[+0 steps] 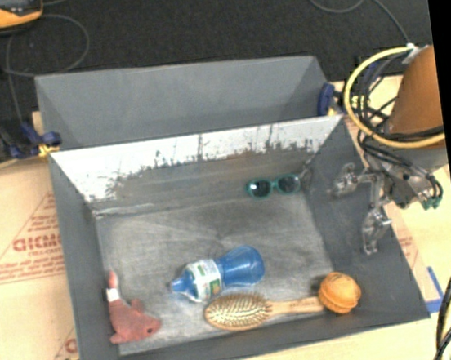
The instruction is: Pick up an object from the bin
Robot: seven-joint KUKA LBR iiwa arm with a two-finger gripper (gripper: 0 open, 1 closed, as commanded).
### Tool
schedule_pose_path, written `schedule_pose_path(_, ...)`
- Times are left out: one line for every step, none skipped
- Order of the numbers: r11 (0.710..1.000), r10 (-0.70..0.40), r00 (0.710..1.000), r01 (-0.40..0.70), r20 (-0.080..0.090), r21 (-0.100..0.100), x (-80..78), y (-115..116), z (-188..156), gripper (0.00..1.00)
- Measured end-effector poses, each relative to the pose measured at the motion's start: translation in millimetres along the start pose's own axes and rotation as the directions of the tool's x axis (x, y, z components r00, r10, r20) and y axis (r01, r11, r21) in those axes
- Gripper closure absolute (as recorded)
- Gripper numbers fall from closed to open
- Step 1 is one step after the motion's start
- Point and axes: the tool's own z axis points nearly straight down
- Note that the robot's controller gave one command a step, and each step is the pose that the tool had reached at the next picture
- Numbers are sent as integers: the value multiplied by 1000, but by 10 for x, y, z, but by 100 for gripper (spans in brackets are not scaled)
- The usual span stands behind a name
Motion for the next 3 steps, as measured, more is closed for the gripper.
schedule_pose_path(1000, 6, 1000, -6, -2, -2, -1, 6, 12, 0)
schedule_pose_path(1000, 17, 1000, -17, 5, -2, 251, 56, 468, 0)
schedule_pose_path(997, -74, 997, 74, -1, -1, 361, 154, 910, 0)
